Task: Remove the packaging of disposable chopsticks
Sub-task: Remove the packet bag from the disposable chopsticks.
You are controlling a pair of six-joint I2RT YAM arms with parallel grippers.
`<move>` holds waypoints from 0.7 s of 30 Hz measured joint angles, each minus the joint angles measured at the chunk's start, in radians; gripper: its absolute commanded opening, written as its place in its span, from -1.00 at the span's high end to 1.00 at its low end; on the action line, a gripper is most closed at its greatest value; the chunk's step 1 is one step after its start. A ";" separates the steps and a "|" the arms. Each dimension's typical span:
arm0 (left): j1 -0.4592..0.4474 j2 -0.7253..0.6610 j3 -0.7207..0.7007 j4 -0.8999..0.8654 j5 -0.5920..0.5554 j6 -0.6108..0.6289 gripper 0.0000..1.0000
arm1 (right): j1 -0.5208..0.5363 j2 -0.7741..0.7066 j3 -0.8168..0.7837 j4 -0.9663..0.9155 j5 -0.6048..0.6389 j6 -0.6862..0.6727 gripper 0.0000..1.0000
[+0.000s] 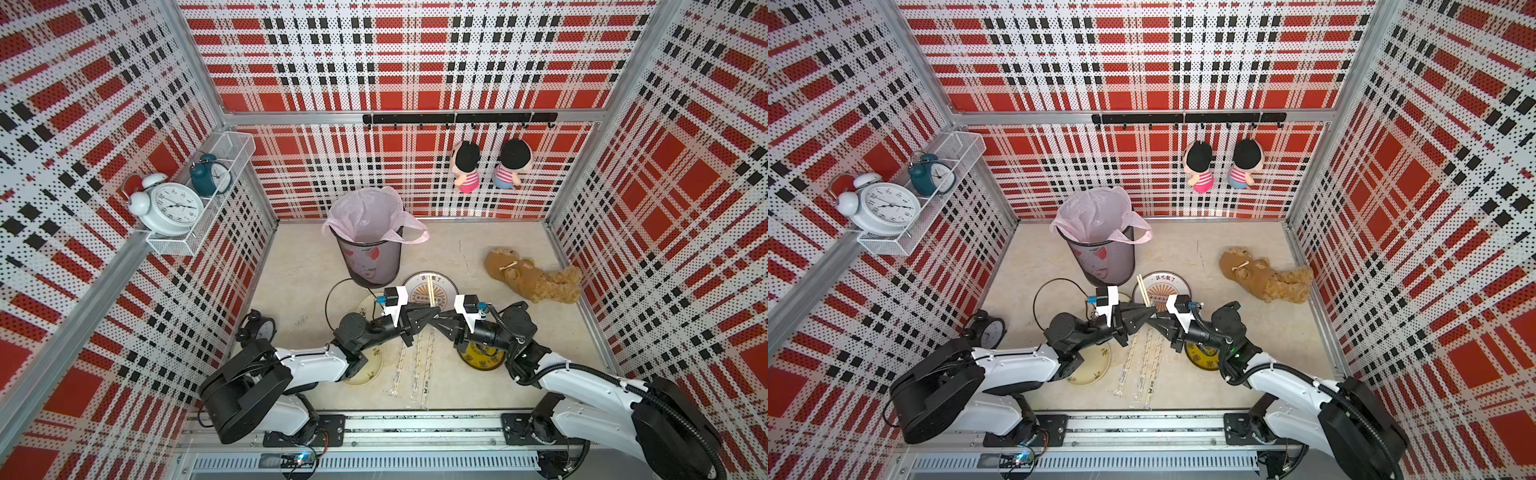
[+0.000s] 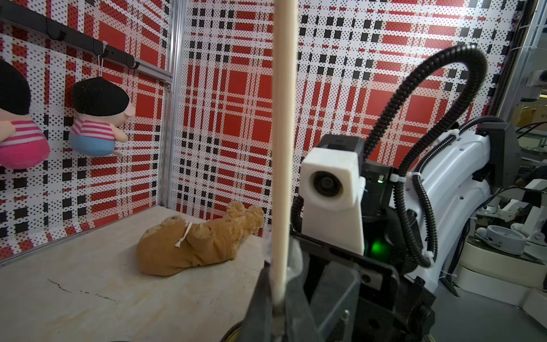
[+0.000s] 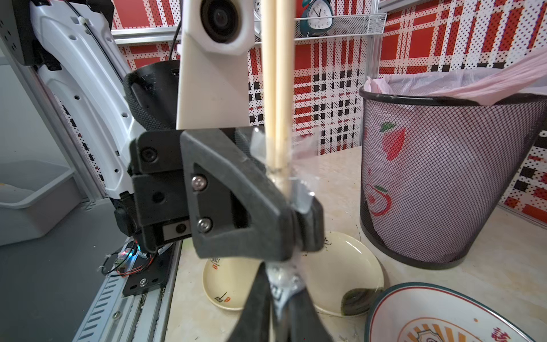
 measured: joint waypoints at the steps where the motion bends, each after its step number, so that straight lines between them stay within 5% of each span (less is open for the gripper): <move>1: 0.019 0.003 -0.006 0.002 0.004 -0.008 1.00 | 0.000 -0.002 0.000 0.004 0.007 0.000 -0.75; 5: 0.053 0.007 -0.019 -0.014 0.007 -0.011 1.00 | -0.011 -0.050 0.000 -0.008 0.025 -0.002 -0.94; 12: 0.051 0.008 -0.023 -0.043 0.017 0.000 1.00 | -0.093 -0.056 0.106 -0.042 -0.029 0.032 -0.88; 14: 0.046 0.005 -0.028 -0.065 0.010 0.010 1.00 | -0.100 -0.030 0.154 -0.044 -0.049 0.040 -0.76; 18: 0.020 -0.014 -0.030 -0.131 -0.024 0.048 1.00 | -0.101 0.008 0.210 -0.060 -0.110 0.055 -0.19; 21: 0.007 -0.024 -0.030 -0.153 -0.031 0.063 1.00 | -0.101 0.024 0.227 -0.089 -0.146 0.057 0.00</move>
